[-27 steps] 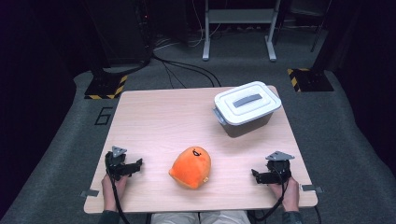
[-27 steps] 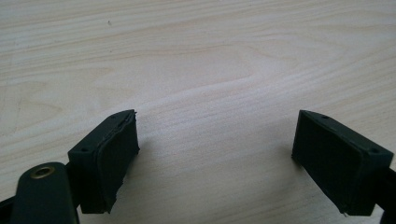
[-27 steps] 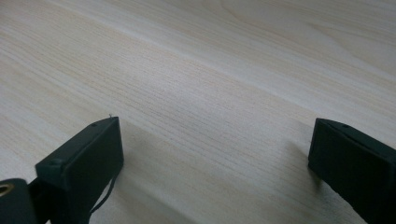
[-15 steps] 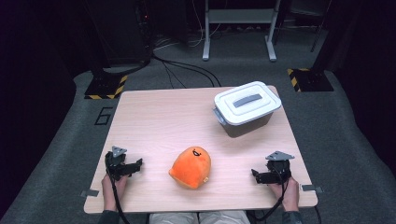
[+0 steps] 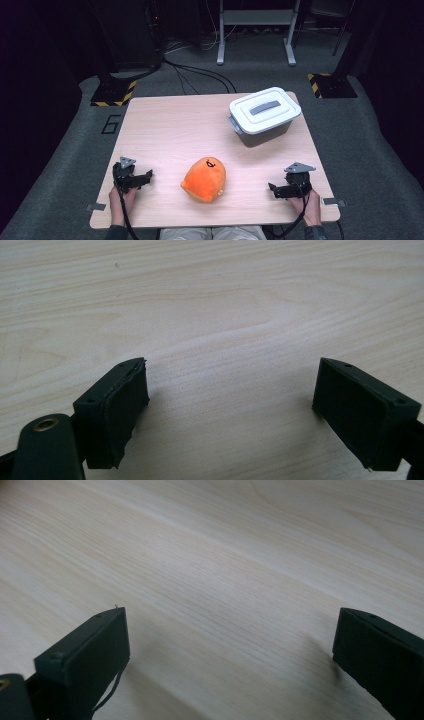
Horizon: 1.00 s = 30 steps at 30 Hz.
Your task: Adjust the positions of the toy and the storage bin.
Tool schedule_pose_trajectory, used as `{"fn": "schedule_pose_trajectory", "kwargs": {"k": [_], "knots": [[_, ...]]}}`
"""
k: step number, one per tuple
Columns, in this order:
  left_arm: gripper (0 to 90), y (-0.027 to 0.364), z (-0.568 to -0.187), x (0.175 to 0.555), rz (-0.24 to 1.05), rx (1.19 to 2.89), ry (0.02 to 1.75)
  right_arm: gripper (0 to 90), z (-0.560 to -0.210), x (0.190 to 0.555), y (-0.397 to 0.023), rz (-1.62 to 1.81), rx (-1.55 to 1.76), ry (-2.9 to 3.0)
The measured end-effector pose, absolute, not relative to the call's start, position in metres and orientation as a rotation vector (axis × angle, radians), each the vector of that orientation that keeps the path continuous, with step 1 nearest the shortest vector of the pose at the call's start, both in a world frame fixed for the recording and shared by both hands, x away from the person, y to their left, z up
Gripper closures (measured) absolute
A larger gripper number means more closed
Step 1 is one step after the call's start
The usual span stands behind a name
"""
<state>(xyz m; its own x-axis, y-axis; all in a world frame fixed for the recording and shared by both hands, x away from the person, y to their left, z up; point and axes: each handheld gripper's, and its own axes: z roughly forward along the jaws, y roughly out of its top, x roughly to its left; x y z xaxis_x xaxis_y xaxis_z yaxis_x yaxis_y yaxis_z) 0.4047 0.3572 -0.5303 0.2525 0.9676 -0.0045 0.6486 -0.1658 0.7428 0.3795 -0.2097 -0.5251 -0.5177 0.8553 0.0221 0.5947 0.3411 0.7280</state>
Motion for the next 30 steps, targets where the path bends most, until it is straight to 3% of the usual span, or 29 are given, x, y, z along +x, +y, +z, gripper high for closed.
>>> {"fn": "schedule_pose_trajectory", "kwargs": {"k": [30], "knots": [[14.4,0.357,-0.531,0.405,0.649,1.889,1.468,4.7,-0.471,0.373,-0.125,1.092,1.089,2.399]]}}
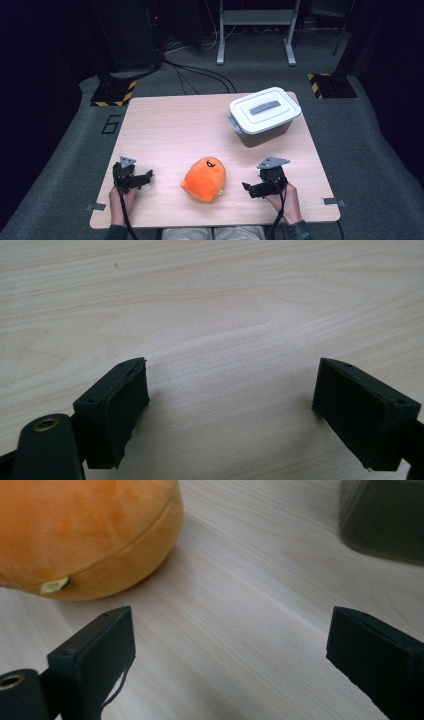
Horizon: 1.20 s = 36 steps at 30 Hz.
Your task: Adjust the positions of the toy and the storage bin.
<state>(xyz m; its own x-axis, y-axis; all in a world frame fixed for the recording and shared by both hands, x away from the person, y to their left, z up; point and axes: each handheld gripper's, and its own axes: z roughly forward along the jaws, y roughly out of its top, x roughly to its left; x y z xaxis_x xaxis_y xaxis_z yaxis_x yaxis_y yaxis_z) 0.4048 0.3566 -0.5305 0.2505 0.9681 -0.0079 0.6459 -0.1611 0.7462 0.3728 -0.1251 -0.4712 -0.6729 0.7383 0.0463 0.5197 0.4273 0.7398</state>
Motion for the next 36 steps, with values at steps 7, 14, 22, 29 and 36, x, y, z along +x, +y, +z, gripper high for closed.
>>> {"fn": "schedule_pose_trajectory", "kwargs": {"k": [7,14,22,29,36], "knots": [[14.4,0.357,-0.53,0.405,0.648,1.898,1.465,6.2,-0.461,0.373,-0.106,1.138,1.104,2.429],[14.4,0.357,-0.53,0.405,0.649,1.897,1.466,8.1,-0.454,0.373,-0.074,1.16,1.08,2.461],[14.4,0.357,-0.53,0.404,0.651,1.898,1.466,14.0,-0.453,0.373,-0.04,1.225,1.075,2.531],[14.4,0.357,-0.53,0.404,0.651,1.898,1.466,26.0,-0.464,0.378,-0.021,1.186,1.109,2.547],[14.4,0.357,-0.53,0.404,0.652,1.898,1.466,57.1,-0.471,0.376,-0.023,1.221,1.099,2.559]]}}
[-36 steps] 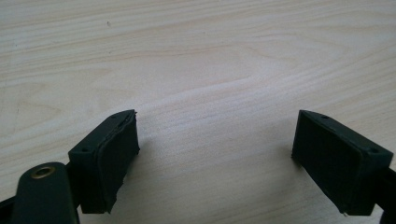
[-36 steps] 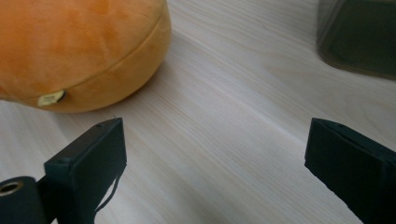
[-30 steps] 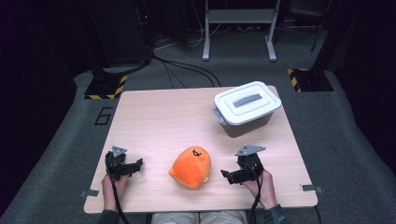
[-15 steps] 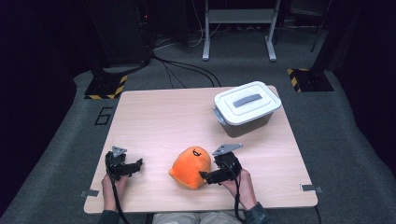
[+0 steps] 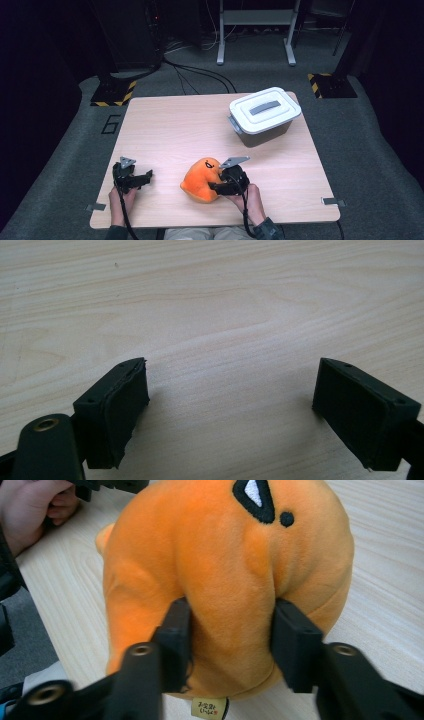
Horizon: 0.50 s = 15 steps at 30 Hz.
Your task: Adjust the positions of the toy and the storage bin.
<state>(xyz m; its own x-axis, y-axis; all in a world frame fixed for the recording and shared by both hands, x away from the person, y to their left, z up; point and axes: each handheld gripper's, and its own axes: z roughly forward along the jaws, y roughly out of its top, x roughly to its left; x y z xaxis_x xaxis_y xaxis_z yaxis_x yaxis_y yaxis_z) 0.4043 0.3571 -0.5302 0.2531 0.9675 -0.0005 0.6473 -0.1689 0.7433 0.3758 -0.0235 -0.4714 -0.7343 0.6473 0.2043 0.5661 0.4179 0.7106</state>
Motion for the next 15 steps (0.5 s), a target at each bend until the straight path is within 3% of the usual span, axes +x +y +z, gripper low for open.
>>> {"fn": "schedule_pose_trajectory", "kwargs": {"k": [5,15], "knots": [[14.4,0.3571,-0.5303,0.4044,0.65,1.897,1.466,71.9,-0.4705,0.3695,-0.0249,1.266,1.067,2.506],[14.4,0.3571,-0.5303,0.4044,0.649,1.897,1.466,76.4,-0.4637,0.3656,-0.0339,1.37,1.004,2.487]]}}
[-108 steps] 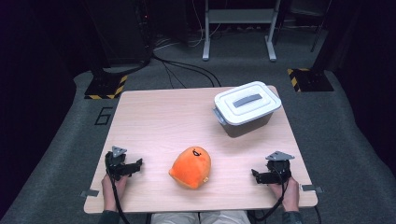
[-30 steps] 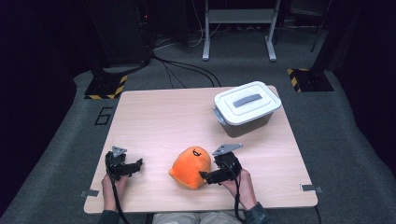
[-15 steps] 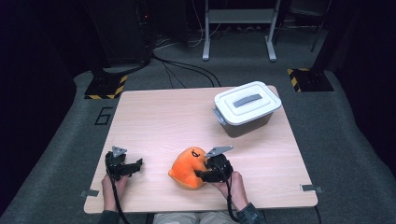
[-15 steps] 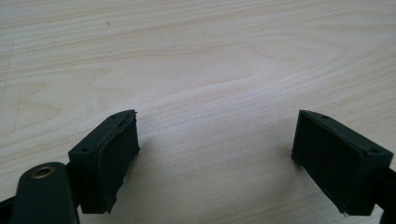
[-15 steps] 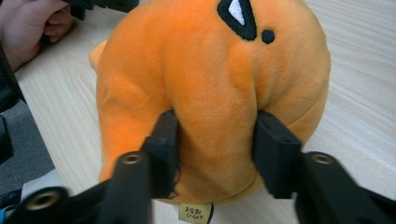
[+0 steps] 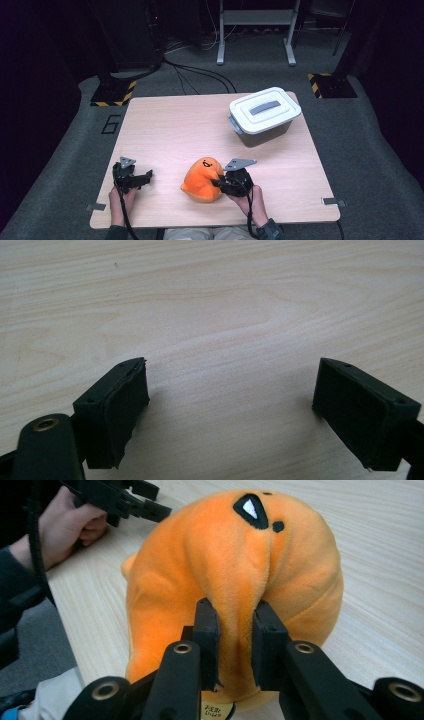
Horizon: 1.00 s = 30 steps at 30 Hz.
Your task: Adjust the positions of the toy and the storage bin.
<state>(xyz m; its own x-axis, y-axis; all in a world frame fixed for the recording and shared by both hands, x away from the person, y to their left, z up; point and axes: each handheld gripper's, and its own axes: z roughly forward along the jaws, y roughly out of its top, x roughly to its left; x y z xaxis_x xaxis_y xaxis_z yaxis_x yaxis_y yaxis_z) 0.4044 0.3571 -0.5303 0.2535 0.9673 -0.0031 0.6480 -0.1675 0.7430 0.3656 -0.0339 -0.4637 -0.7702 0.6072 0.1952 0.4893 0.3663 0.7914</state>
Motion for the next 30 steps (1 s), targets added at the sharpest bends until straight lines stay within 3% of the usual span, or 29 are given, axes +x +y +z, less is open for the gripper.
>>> {"fn": "schedule_pose_trajectory", "kwargs": {"k": [30], "knots": [[14.4,0.357,-0.53,0.404,0.648,1.897,1.467,76.6,-0.439,0.353,-0.105,1.42,1.048,2.353]]}}
